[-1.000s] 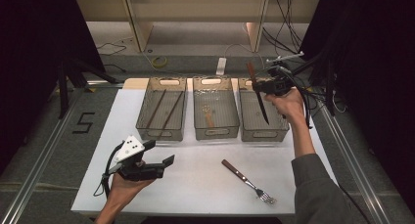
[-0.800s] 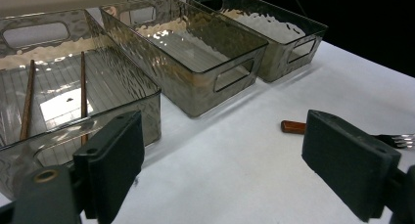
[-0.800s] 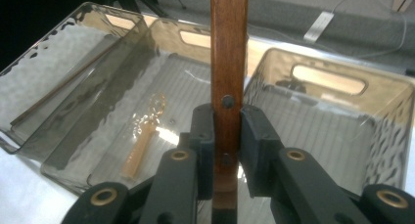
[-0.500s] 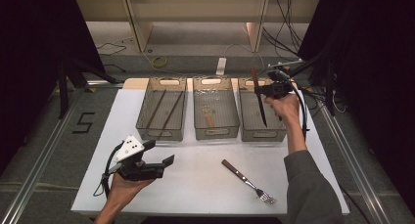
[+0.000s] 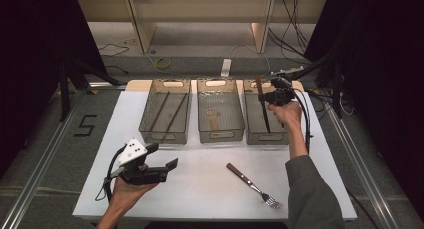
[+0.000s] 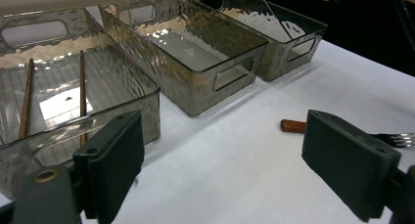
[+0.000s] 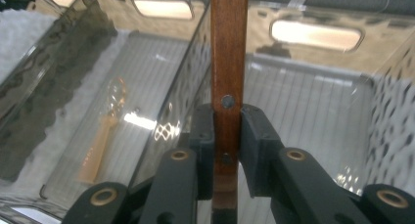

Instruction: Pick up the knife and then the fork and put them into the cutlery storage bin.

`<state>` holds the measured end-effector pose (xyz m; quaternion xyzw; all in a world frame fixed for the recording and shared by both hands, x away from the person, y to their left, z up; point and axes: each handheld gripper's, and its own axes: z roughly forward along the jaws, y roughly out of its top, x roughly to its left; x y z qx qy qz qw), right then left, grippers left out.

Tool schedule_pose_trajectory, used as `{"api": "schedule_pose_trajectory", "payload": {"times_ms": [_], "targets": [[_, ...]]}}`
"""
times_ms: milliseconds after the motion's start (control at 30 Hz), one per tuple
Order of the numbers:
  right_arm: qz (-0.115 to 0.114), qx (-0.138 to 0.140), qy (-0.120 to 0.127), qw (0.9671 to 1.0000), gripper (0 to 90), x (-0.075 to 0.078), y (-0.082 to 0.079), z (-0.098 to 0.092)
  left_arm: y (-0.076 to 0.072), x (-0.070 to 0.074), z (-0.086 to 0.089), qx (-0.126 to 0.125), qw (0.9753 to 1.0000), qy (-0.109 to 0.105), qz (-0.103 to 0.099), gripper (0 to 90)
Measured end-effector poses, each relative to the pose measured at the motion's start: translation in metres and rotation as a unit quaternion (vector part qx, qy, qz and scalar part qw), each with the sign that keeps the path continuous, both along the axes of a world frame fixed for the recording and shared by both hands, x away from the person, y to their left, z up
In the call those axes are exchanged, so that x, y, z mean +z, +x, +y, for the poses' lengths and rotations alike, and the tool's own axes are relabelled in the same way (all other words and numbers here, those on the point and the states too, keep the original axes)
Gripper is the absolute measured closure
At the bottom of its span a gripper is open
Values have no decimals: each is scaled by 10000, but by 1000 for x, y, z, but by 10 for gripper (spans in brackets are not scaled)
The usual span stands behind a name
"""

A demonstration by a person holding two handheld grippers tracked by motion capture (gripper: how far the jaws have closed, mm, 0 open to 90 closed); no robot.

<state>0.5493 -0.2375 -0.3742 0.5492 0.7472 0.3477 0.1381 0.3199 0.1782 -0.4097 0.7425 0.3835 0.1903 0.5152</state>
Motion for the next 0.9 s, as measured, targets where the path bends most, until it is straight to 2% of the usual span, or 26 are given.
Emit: {"api": "schedule_pose_trajectory", "payload": {"times_ms": [133,200,233,300,333,400,467,567,633,667,733,800,900], "targets": [[82,-144,22,9999,761,-7,0,-1,0,0,1,12,10000,-7,-3,154],[77,-234,79,9997,641,-9,0,-2,0,0,1,16,10000,-6,3,154],[171,-193,133,9996,573,-9,1,-3,0,0,1,16,10000,-2,3,154],[186,-183,43,9997,524,-6,0,-1,0,0,0,8,10000,9,6,154],[64,-140,78,9999,483,-2,-2,-1,0,0,0,0,10000,22,8,154],[87,-113,88,9999,455,0,-3,0,0,0,0,2,10000,22,13,154],[45,57,-40,10000,394,5,-7,1,0,0,0,2,10000,21,5,154],[-7,157,-56,9999,349,9,-11,2,0,0,0,1,10000,30,12,154],[-46,277,26,9996,305,13,-16,1,0,0,0,19,10000,9,8,154],[-88,360,152,9992,255,18,-23,0,0,0,0,21,10000,8,8,154],[-103,417,216,9988,242,19,-26,-1,0,0,0,21,10000,7,9,154],[-254,779,421,9958,222,26,-41,0,0,-1,0,31,10000,5,10,154],[-343,879,350,9949,212,28,-50,3,0,-1,1,35,10000,10,14,154]]}}
